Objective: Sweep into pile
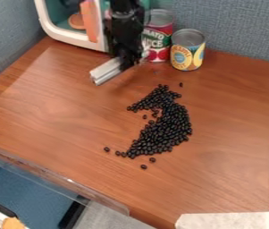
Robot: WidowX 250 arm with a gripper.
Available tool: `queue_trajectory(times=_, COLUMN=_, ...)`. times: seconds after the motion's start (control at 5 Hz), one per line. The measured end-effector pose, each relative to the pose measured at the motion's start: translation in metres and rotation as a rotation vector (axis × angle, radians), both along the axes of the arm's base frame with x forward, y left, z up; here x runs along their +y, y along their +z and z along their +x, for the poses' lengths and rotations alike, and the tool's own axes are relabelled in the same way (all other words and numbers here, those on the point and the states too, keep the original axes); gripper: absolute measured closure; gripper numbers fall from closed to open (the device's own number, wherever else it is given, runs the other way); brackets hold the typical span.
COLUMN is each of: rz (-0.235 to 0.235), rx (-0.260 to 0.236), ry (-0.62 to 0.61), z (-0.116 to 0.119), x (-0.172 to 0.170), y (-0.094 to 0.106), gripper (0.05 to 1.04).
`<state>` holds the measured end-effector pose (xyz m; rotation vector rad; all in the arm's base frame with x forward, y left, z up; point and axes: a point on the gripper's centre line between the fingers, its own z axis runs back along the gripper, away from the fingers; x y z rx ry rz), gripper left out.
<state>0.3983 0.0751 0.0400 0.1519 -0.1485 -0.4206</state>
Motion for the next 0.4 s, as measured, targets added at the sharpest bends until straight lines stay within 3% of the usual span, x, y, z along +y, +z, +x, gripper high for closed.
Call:
queue_trajectory(times=0.2, rz=0.033, rx=0.035, ry=-0.043, z=0.007, x=-0.016, y=-0.002, gripper=0.716)
queue_trajectory(times=0.4, rz=0.072, rx=0.101, ry=-0.070, z=0.006, x=-0.015, y=-0.013, gripper=0.716)
